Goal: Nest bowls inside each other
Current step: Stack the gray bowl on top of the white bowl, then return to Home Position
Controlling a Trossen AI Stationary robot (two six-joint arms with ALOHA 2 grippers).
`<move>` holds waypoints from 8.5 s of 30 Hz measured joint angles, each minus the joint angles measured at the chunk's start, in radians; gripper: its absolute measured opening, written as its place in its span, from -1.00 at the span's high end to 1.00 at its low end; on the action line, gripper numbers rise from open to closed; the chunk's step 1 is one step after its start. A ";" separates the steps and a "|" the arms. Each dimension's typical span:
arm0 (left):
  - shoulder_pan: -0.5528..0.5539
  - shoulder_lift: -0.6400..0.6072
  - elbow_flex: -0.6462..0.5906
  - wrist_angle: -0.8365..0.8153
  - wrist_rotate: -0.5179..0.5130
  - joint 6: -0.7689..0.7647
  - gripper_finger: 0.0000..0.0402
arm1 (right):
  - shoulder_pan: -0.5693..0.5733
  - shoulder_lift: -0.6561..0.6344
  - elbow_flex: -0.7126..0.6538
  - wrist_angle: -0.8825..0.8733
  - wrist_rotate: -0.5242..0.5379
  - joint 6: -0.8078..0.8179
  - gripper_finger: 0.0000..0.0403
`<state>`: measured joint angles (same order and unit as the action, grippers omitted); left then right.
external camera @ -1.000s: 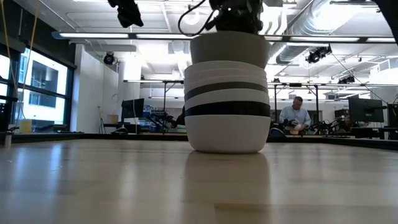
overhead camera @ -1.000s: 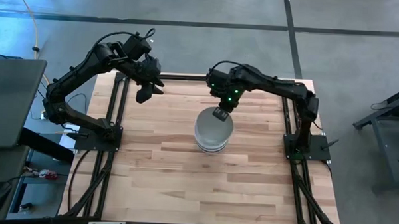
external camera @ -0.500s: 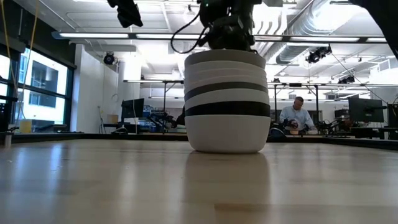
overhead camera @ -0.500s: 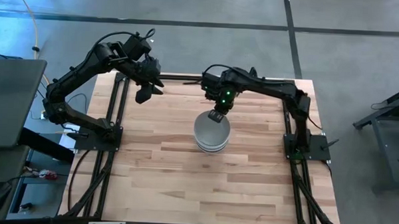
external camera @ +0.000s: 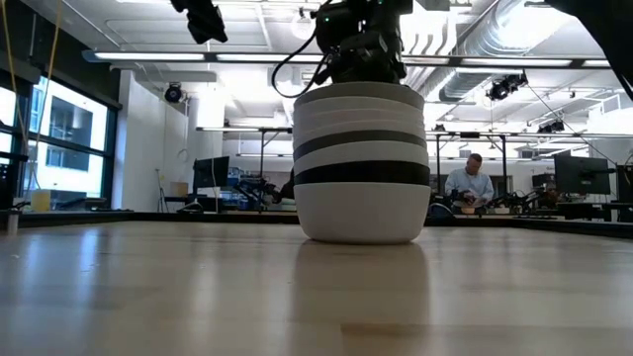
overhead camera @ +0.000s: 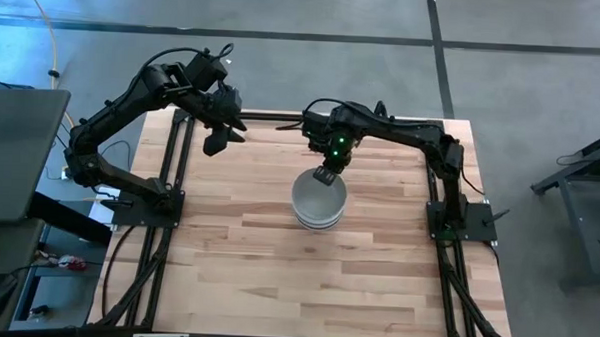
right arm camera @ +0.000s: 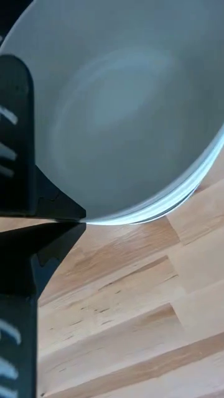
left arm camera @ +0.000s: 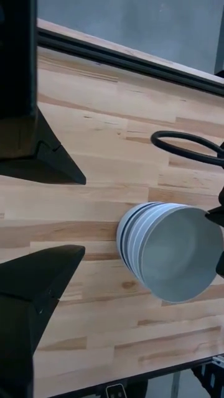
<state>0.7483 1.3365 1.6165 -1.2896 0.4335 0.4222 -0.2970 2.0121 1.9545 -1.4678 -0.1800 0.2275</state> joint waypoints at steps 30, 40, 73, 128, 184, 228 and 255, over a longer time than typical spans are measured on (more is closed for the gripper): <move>0.027 0.000 -0.164 0.143 0.121 0.027 0.21 | 0.037 -0.132 0.000 0.100 -0.075 -0.136 0.33; -0.093 -0.098 -0.163 0.367 0.296 -0.025 0.21 | 0.165 -0.390 -0.006 0.270 -0.099 -0.431 0.33; -0.388 -0.430 -0.702 1.417 -0.324 -0.097 0.21 | -0.071 -1.386 -1.116 1.338 -0.048 -0.664 0.34; -0.471 -0.370 -1.226 2.020 -0.548 -0.222 0.21 | 0.138 -1.330 -1.873 2.159 0.225 -0.298 0.34; -0.470 -0.647 -1.224 2.230 -0.606 -0.229 0.21 | 0.118 -2.010 -1.871 2.310 0.190 0.097 0.34; -0.470 -0.645 -1.224 2.184 -0.632 -0.274 0.21 | 0.169 -2.008 -1.878 2.052 -0.149 -0.120 0.34; -0.470 -0.615 -1.224 2.184 -0.647 -0.273 0.21 | 0.169 -2.007 -1.946 1.842 0.037 -0.202 0.34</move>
<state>0.2786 0.7216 0.3923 0.8948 -0.2134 0.1493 -0.1280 0.0051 0.0090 0.3738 -0.1426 0.0254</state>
